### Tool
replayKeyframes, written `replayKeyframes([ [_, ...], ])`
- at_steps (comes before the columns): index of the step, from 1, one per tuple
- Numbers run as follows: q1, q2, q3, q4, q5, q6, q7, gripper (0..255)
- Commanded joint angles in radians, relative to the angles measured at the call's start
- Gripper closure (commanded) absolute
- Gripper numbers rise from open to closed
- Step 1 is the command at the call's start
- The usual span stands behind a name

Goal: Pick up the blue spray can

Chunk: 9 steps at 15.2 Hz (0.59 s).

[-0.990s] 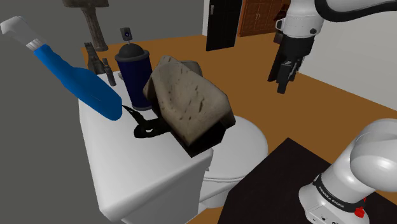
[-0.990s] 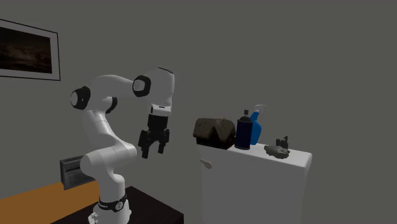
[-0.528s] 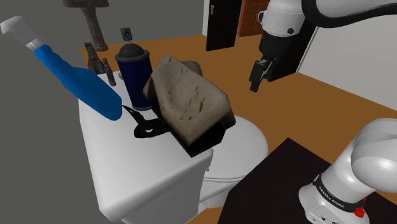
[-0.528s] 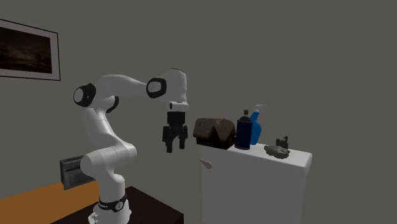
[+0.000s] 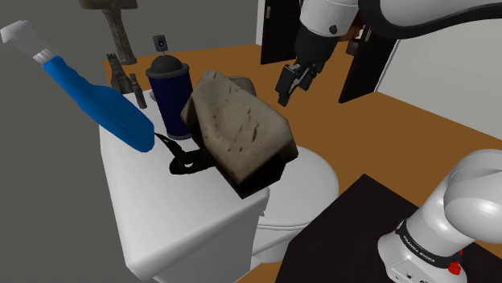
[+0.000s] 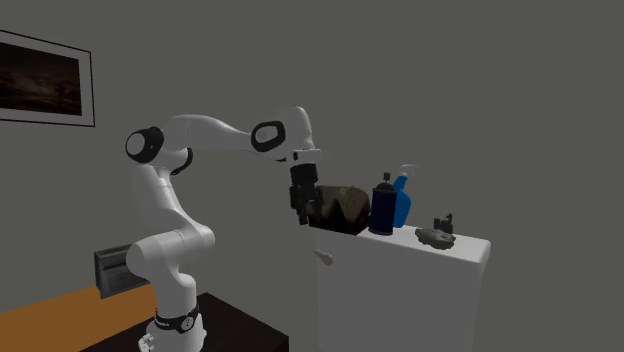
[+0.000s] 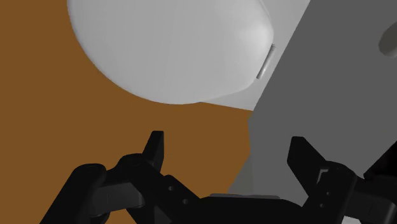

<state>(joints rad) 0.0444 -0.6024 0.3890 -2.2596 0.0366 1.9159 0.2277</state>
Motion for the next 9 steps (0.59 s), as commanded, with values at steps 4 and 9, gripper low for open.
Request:
replayKeyframes([
  [4, -0.027, 0.081, 0.107, 0.087, -0.045, 0.111, 0.12, 0],
  [9, -0.077, 0.171, 0.227, 0.2, -0.135, 0.19, 0.254, 0],
])
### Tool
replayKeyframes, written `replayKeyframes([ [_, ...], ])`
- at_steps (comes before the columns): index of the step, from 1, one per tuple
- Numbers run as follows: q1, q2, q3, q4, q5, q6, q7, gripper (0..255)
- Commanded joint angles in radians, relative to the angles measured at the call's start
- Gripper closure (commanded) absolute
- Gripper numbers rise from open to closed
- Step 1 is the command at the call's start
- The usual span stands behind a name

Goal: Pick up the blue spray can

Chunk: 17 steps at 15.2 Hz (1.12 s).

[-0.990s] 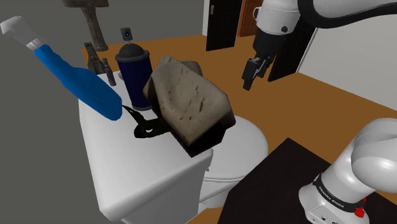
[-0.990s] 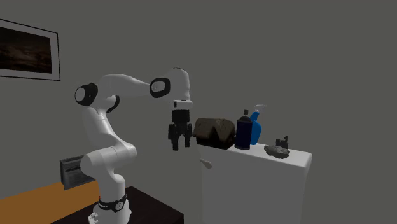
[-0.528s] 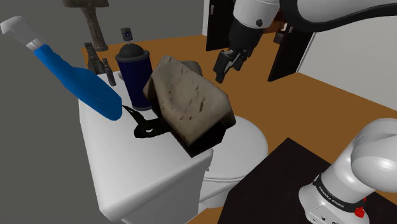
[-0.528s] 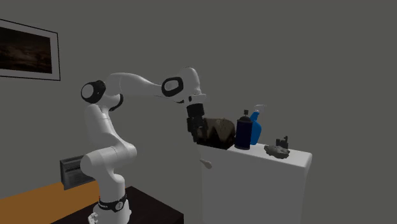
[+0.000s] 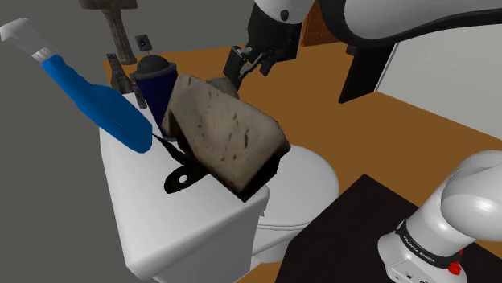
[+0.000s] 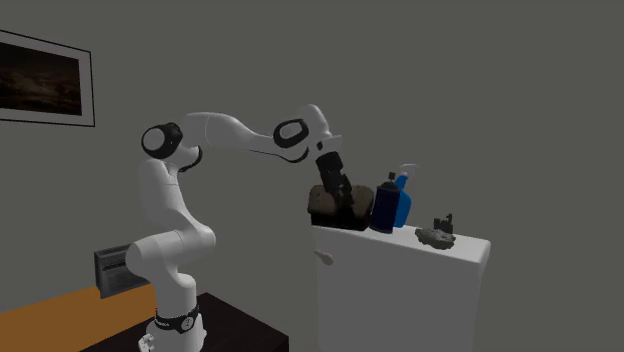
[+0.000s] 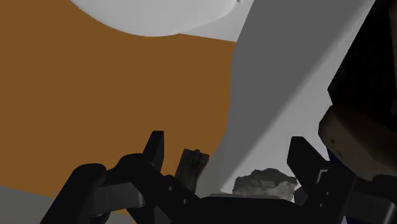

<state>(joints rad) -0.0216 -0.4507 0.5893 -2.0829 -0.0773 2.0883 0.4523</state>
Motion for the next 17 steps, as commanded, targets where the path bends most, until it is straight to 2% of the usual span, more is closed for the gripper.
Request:
replayKeyframes([
  [1, -0.024, 0.039, 0.053, 0.049, -0.046, 0.03, 0.058, 0],
  [5, -0.085, 0.125, 0.171, 0.161, -0.166, 0.063, 0.183, 0],
  [9, -0.156, 0.234, 0.317, 0.293, -0.339, 0.06, 0.328, 0],
  [12, -0.198, 0.356, 0.451, 0.411, -0.532, 0.015, 0.456, 0],
  [14, -0.185, 0.469, 0.53, 0.497, -0.7, -0.049, 0.545, 0],
  [17, -0.179, 0.45, 0.509, 0.449, -0.693, -0.009, 0.563, 0],
])
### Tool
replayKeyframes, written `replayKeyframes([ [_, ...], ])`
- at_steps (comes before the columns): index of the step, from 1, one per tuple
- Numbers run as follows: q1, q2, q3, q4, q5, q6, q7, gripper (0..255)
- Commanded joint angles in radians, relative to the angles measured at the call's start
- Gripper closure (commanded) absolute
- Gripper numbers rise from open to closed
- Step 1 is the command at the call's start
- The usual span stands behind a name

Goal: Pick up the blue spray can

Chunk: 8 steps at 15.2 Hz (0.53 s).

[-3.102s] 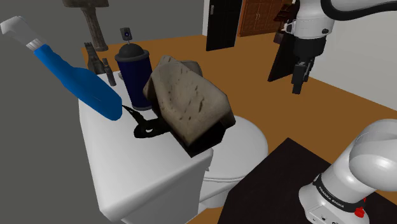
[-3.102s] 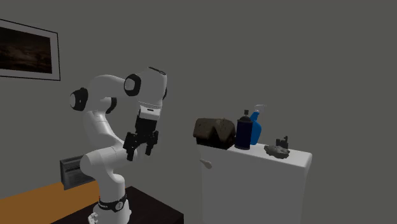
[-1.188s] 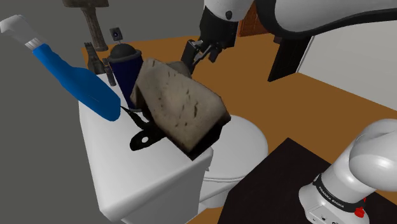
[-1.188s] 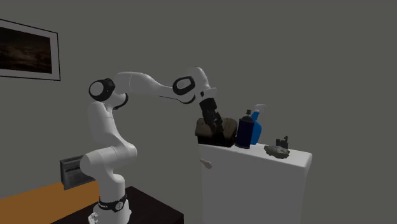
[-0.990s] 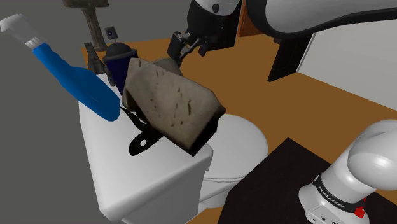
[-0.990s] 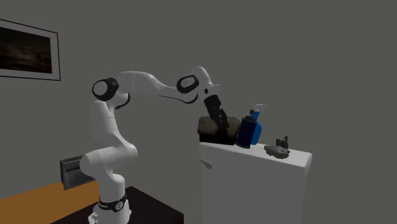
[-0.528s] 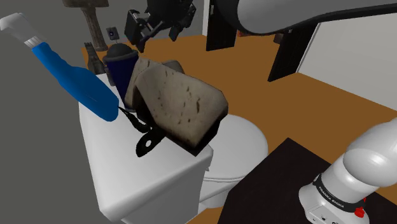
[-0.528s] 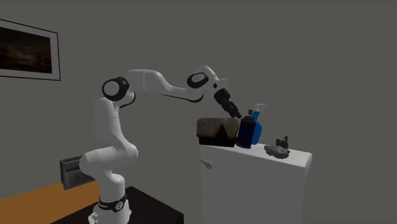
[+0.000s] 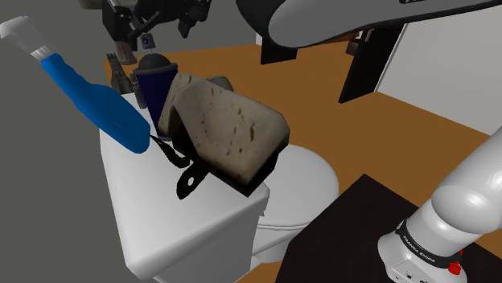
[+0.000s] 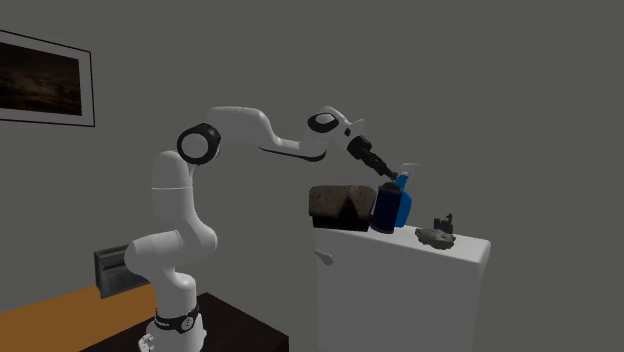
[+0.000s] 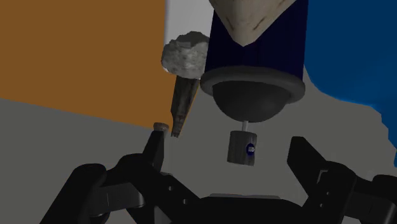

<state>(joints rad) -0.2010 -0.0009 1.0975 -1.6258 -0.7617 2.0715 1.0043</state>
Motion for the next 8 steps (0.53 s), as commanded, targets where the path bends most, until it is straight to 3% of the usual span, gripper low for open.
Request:
replayKeyframes([
  [1, -0.002, -0.004, -0.002, -0.024, -0.008, 0.02, 0.018, 0],
  [6, -0.008, -0.017, -0.008, -0.075, -0.011, 0.062, 0.044, 0],
  [7, -0.008, -0.023, -0.009, -0.079, -0.005, 0.065, 0.042, 255],
  [8, -0.008, -0.021, -0.008, -0.076, -0.007, 0.062, 0.043, 255],
])
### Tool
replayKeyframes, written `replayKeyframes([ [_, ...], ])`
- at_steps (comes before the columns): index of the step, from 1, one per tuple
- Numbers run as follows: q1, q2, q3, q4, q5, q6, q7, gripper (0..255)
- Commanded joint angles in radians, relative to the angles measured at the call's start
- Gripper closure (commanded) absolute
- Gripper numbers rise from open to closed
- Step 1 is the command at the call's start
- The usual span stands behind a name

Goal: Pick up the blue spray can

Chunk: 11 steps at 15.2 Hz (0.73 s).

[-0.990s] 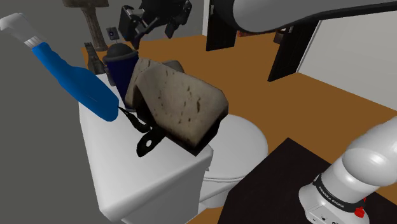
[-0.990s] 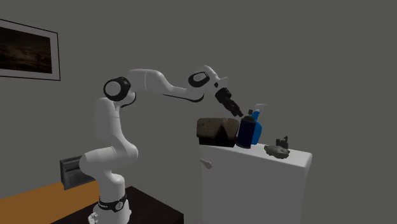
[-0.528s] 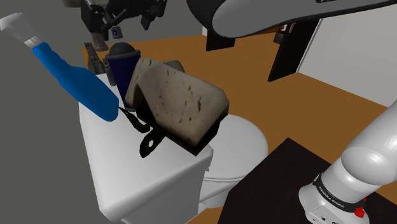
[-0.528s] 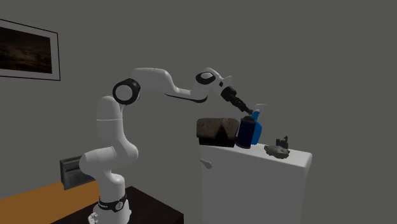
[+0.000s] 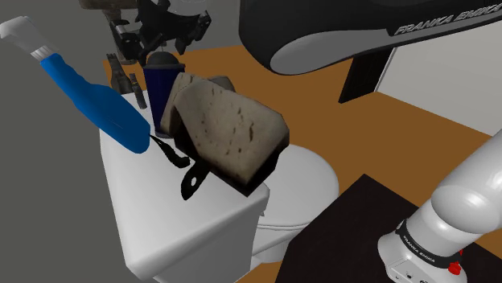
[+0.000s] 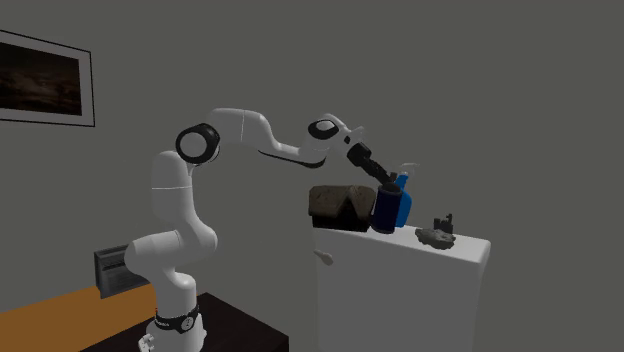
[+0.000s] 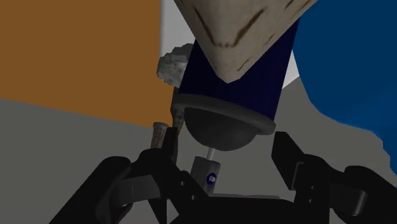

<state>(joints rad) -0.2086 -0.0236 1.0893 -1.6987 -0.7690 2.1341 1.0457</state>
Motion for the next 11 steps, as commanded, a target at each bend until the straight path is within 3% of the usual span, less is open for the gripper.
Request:
replayKeyframes([
  [1, 0.0, 0.001, 0.0, -0.004, 0.001, 0.0, 0.001, 255],
  [11, 0.004, 0.016, 0.006, 0.041, 0.0, -0.035, -0.02, 255],
])
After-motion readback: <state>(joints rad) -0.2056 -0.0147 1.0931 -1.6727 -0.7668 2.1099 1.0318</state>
